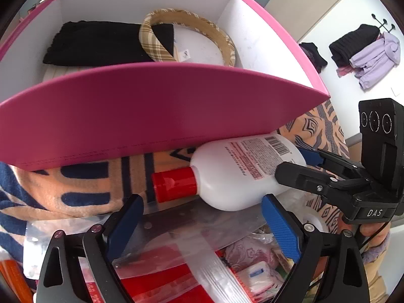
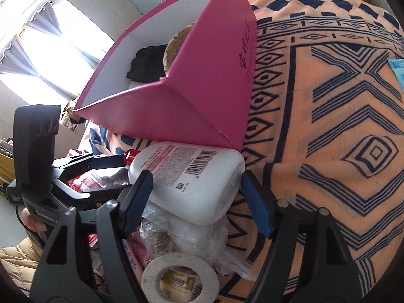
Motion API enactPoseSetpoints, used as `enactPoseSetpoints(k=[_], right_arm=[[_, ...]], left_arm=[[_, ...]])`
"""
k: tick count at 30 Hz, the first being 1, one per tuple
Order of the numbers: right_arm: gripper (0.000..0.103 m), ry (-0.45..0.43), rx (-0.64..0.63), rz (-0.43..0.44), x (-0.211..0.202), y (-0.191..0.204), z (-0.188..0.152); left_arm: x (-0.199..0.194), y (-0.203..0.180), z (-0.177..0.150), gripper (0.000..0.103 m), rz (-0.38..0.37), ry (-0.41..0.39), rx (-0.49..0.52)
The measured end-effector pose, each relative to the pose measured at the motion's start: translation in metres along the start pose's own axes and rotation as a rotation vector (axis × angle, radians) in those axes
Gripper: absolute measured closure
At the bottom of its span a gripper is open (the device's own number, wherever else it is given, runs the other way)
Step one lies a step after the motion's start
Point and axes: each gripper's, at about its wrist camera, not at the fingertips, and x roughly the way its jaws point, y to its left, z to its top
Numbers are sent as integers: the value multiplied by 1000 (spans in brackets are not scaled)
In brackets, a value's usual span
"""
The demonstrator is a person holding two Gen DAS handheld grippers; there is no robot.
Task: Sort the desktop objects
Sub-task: 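Close both grippers on the white red-capped bottle beside the pink box, then lift the white bottle with both grippers and carry it over the pink box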
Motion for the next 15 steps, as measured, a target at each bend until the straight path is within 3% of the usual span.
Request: enactPoseSetpoints(k=[15], right_arm=[[32, -55, -40, -4, -6, 11, -11]], left_arm=[[-5, -5, -5, 13, 18, -19, 37]])
